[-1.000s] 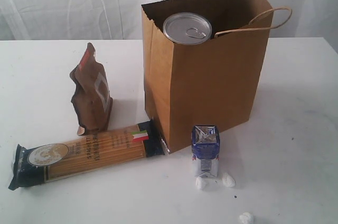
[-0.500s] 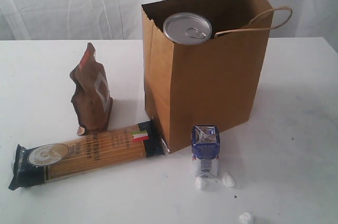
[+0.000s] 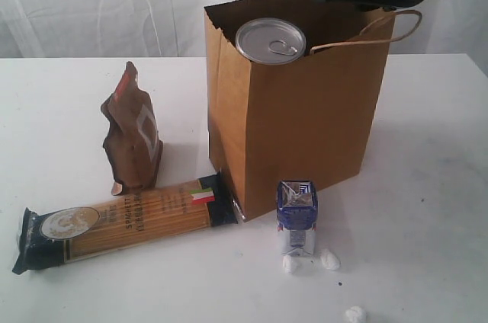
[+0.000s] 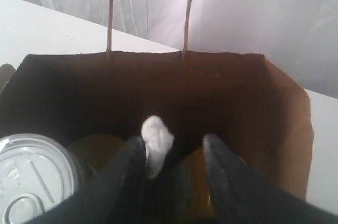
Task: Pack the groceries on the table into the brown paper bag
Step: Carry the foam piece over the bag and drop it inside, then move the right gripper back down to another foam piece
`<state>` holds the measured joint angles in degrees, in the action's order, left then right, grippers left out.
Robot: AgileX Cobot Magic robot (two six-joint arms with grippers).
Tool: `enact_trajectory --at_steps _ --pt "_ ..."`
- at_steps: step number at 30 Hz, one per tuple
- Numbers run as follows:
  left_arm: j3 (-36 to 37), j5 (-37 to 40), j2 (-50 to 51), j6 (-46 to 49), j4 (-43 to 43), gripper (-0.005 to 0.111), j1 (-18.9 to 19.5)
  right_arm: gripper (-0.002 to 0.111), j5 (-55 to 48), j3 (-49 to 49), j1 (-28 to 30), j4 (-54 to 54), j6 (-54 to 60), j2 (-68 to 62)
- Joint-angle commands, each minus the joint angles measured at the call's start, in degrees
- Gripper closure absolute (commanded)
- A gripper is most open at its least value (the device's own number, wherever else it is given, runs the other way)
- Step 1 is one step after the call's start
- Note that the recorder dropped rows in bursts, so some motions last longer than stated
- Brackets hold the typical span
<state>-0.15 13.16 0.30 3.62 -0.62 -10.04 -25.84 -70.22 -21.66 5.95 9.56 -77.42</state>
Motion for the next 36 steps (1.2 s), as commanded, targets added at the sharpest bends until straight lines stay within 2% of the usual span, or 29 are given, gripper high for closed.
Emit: enact_trajectory --at_steps 1,2,8,12,20,25,33,36 --pt "0.1 0.2 -0.3 -0.1 -0.1 0.107 0.2 0.047 3.5 -0.6 -0.1 0.0 0.7 -0.1" --pt "0.1 0.2 -0.3 -0.1 -0.1 0.107 0.2 0.044 4.3 -0.6 -0.1 0.0 0.7 -0.1" --pt "0.1 0.2 -0.3 -0.1 -0.1 0.107 0.2 0.044 6.7 -0.6 0.1 -0.6 0.7 3.6" --pt "0.1 0.2 -0.3 -0.1 -0.1 0.107 0.2 0.048 4.1 -0.6 2.5 -0.8 0.7 8.4" --pt "0.1 0.2 -0.3 -0.1 -0.1 0.107 0.2 0.066 -1.3 -0.6 5.1 -2.5 0.2 16.5" --pt "0.1 0.2 -0.3 -0.1 -0.1 0.107 0.2 0.076 -4.1 -0.6 5.2 -7.0 -5.0 21.6" --pt "0.1 0.2 -0.3 -0.1 -0.1 0.107 0.2 0.108 -19.8 -0.4 5.2 -8.5 -6.0 28.9" --pt "0.1 0.2 -0.3 -0.1 -0.1 0.107 0.2 0.108 -23.3 0.3 5.2 -8.5 -7.0 31.5"
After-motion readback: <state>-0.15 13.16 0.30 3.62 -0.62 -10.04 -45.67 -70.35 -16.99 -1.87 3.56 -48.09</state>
